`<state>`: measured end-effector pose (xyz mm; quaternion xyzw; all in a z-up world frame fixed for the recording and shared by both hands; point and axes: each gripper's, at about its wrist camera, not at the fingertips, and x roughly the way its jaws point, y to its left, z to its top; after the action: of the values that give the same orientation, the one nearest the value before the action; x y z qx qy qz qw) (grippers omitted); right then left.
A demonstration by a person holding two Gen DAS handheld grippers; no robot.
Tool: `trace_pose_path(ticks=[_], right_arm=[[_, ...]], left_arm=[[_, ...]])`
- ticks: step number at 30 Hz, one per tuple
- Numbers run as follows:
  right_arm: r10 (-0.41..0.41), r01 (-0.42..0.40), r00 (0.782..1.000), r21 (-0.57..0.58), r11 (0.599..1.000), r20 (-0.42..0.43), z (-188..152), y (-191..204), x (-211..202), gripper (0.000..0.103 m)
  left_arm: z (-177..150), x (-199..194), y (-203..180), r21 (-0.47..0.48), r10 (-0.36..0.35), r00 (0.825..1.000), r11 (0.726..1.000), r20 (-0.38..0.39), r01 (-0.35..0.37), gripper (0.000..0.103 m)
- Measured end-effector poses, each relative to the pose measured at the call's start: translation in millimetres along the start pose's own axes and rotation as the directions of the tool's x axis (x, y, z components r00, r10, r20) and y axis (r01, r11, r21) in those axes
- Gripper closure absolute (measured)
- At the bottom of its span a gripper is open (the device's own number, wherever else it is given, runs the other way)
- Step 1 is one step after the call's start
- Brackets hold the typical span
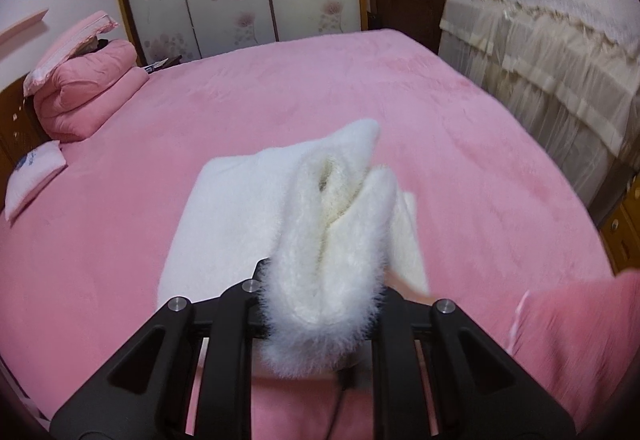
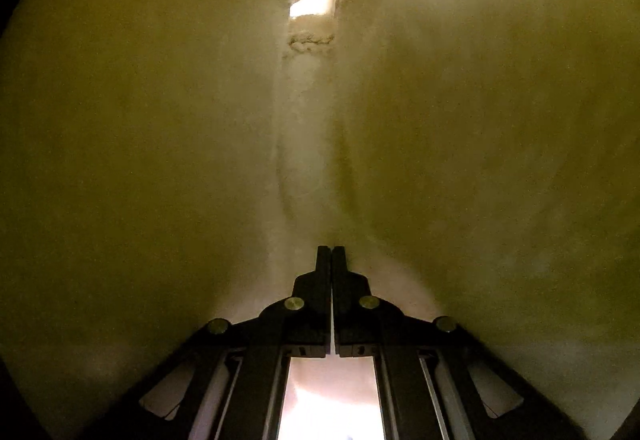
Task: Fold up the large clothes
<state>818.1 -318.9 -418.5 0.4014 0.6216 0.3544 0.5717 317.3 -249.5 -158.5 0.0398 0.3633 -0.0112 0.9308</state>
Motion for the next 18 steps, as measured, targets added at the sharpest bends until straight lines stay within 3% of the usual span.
trace_pose_path(ticks=[2, 5, 7, 9, 12, 16, 18], right_arm=[[-0.076, 0.077, 0.997, -0.059, 0.995, 0.010, 18.1, 9.5, -27.8, 0.103], [-0.100, 0.110, 0.988, -0.077, 0.991, 0.120, 48.7, 21.2, -88.2, 0.103], [-0.134, 0.159, 0.970, -0.109, 0.981, 0.202, 64.7, 30.4, -130.0, 0.103], [-0.169, 0.209, 0.955, -0.148, 0.967, 0.245, 76.5, 37.9, -174.4, 0.102], [-0.198, 0.229, 0.946, -0.097, 0.968, 0.257, 76.9, 27.7, -223.2, 0.102], [-0.293, 0.320, 0.926, -0.084, 0.944, 0.240, 76.1, 8.6, -276.0, 0.102], [-0.275, 0.302, 0.933, -0.091, 0.949, 0.234, 60.9, 8.6, -289.9, 0.102]], left_arm=[[4.8, 1.1, -0.6, -0.023, -0.009, 1.000, 1.000, 0.010, 0.009, 0.090], [6.2, 7.6, -6.6, -0.012, -0.011, 1.000, 1.000, -0.002, 0.011, 0.090], [5.1, 22.3, -14.5, 0.010, -0.013, 0.998, 1.000, -0.061, 0.014, 0.090], [1.8, 44.1, -20.8, 0.022, -0.029, 0.985, 0.999, -0.170, 0.033, 0.090], [-9.5, 72.2, -21.1, -0.034, -0.070, 0.943, 0.997, -0.326, 0.062, 0.090], [-15.2, 81.7, -25.6, -0.007, -0.071, 0.928, 0.997, -0.365, 0.073, 0.090], [-16.8, 84.7, -27.8, 0.012, -0.072, 0.923, 0.996, -0.377, 0.083, 0.090]])
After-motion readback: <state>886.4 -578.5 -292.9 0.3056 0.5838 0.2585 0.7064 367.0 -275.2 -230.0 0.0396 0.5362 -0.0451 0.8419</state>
